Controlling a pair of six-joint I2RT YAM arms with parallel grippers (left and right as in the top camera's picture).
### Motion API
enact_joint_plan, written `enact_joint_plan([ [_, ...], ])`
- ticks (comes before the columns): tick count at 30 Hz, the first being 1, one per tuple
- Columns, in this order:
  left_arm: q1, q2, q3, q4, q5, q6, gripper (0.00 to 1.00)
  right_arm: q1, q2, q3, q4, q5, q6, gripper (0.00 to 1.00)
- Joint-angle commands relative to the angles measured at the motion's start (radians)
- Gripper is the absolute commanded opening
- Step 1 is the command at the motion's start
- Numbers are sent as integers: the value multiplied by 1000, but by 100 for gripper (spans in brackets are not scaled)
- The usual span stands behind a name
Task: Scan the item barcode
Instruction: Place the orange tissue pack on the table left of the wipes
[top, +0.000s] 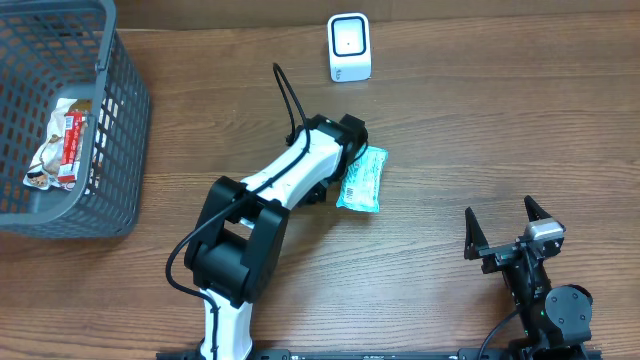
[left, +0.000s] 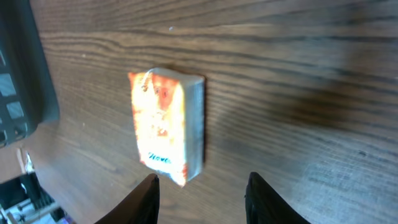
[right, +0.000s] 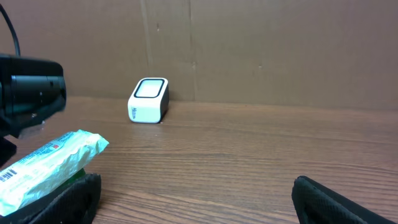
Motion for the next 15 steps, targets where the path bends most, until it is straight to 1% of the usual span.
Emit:
enact_joint_plan([
  [1, 69, -16, 91, -24, 88, 7, 36, -3, -8, -10, 6, 5, -1, 100],
  [5, 178, -77, 146, 2, 288, 123, 31, -3, -8, -10, 6, 5, -1, 100],
  [9, 305, -149, 148, 56, 529, 234, 31, -3, -8, -10, 6, 5, -1, 100],
  [10, 344, -164, 148, 67, 632, 290, 32, -3, -8, -10, 6, 5, -1, 100],
  [11, 362, -168, 148, 69, 691, 322, 32, -3, -8, -10, 6, 5, -1, 100],
  [12, 387, -174, 148, 71, 793, 381, 32, -3, -8, -10, 6, 5, -1, 100],
  [14, 422, -175, 148, 66, 991, 506, 37, -3, -8, -10, 6, 5, -1, 100],
  [15, 431, -175, 141, 69, 1139, 592, 42, -3, -8, -10, 6, 5, -1, 100],
])
